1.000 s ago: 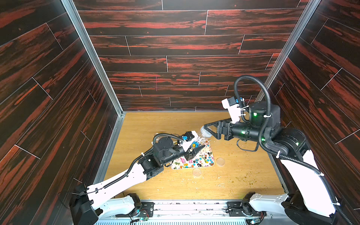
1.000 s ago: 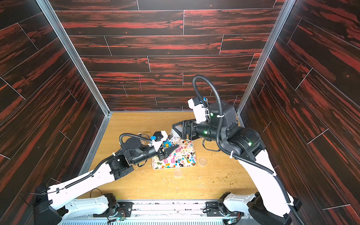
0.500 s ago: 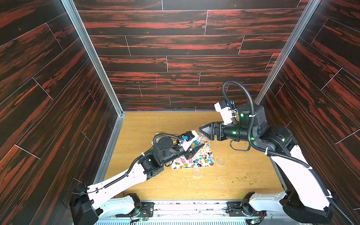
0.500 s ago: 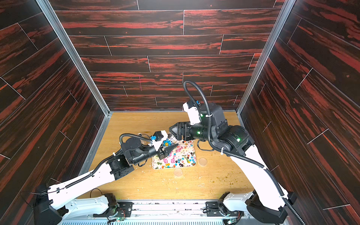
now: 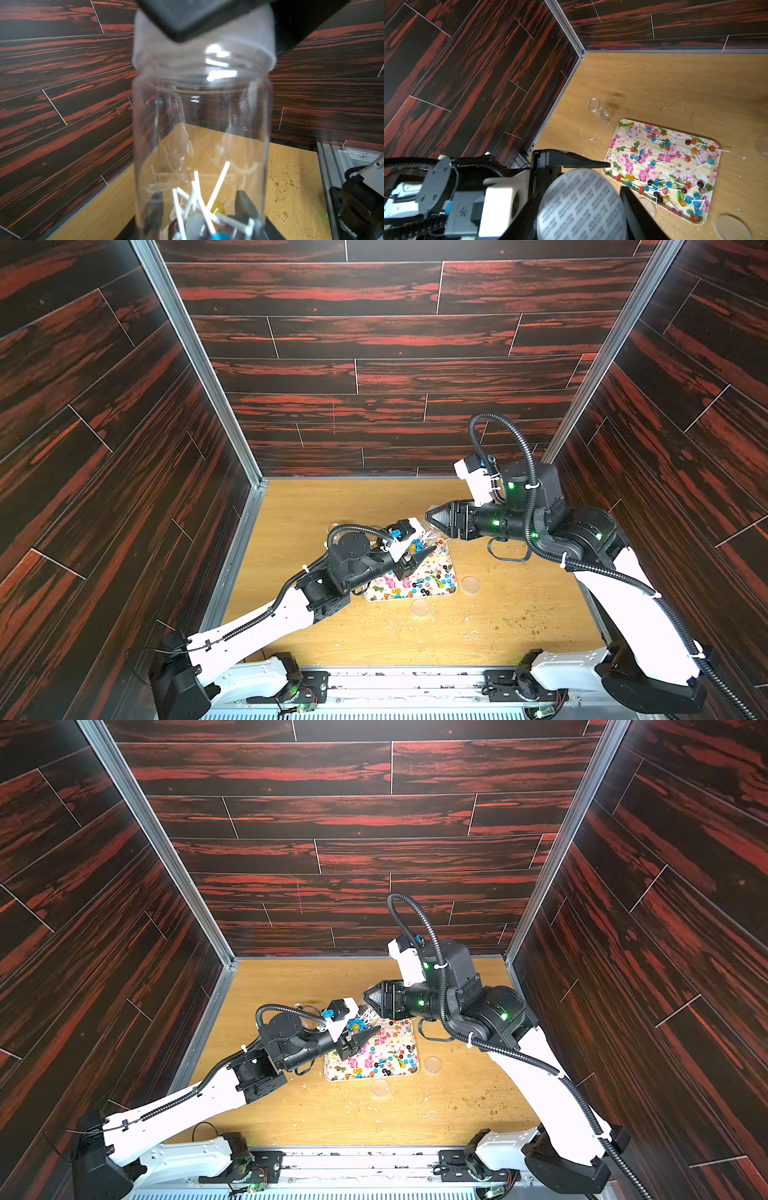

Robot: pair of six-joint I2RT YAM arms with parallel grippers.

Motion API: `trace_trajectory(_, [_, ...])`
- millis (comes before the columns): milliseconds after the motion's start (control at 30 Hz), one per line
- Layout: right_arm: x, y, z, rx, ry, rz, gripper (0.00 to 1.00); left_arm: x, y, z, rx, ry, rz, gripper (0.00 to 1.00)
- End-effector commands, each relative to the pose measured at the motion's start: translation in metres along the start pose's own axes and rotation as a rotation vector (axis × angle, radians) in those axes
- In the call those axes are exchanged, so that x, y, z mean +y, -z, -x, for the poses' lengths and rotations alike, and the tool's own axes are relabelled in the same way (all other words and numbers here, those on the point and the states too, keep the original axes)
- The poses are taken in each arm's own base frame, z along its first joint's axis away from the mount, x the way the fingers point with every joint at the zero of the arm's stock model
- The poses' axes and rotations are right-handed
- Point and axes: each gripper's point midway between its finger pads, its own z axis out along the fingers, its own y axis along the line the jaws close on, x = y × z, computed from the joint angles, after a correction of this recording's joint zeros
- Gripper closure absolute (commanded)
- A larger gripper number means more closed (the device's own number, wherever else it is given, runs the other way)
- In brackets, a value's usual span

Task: Pour the candies out of the jar
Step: Unscrew the lid from the jar.

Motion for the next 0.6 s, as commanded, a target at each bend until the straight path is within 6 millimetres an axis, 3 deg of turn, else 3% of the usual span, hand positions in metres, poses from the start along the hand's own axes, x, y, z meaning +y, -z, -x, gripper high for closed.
trace_trajectory(0, [0.012,-0.005,-0.007,0.032,0.052,0.059,0.48,-0.001,0.005,0.024,-0.066,-0.012,-0.009,0.65])
trace_trajectory(200, [0.021,0.007,0.006,-0.015,0.244,0.077,0.49,-0.016,0.011,0.022,-0.048,0.027,-0.093,0.65])
trace_trajectory(367, [0.041,0.015,0.007,-0.020,0.432,0.175,0.48,-0.032,0.020,0.023,-0.044,0.078,-0.187,0.65])
trace_trajectory(567, [0.049,0.023,0.011,-0.032,0.540,0.240,0.48,-0.051,0.031,0.025,-0.026,0.131,-0.295,0.65])
